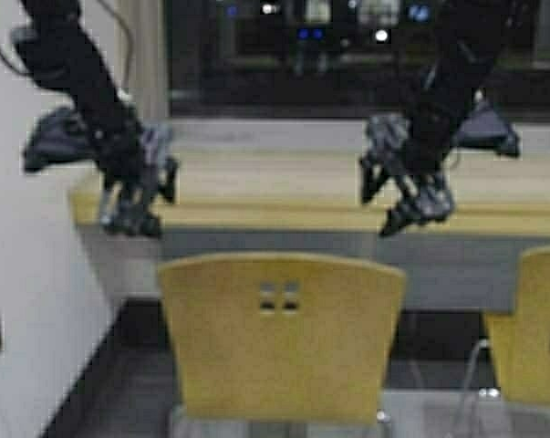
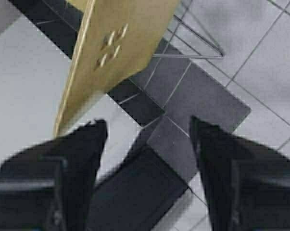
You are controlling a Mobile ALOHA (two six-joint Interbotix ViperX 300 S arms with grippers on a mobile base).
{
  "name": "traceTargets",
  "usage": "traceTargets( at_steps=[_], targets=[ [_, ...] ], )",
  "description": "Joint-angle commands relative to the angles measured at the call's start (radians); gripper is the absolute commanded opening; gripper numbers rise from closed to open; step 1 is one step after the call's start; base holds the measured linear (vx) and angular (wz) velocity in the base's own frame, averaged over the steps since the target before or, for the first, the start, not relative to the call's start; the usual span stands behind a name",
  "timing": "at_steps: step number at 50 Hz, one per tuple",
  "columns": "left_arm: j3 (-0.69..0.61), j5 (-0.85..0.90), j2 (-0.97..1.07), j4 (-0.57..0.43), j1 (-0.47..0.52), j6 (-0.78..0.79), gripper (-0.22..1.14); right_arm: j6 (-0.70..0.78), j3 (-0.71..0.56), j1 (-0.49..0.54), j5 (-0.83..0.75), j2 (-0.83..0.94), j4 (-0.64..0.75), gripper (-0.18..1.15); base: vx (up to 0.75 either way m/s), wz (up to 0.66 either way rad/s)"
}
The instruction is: Push the chairs under the table
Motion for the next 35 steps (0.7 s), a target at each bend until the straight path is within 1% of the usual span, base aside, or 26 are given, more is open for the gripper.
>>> traceTargets(
  at_steps=[1,8,18,25,35],
  targets=[
    [-0.031,-0.015,0.009,-0.015,-0.006,-0.003,0.9,0.003,-0.031,0.0,-0.034,0.012,0.015,0.89,0.11,-0.02],
    [-0.049,-0.034,0.046,-0.026,-0.006,-0.005,0.9,-0.005,-0.063,0.0,-0.057,0.069,0.023,0.89,0.13,-0.05],
    [-0.075,-0.046,0.083,-0.029,-0.006,-0.005,0.9,-0.012,-0.129,0.003,-0.051,0.141,0.021,0.89,0.15,-0.08],
    [-0.052,-0.046,0.091,-0.032,-0.008,-0.006,0.9,-0.014,-0.135,0.021,-0.051,0.16,0.02,0.89,0.15,-0.08],
    [-0.003,-0.049,0.11,-0.077,-0.009,-0.021,0.9,-0.012,-0.141,0.031,-0.049,0.176,0.02,0.89,0.13,-0.05]
  ],
)
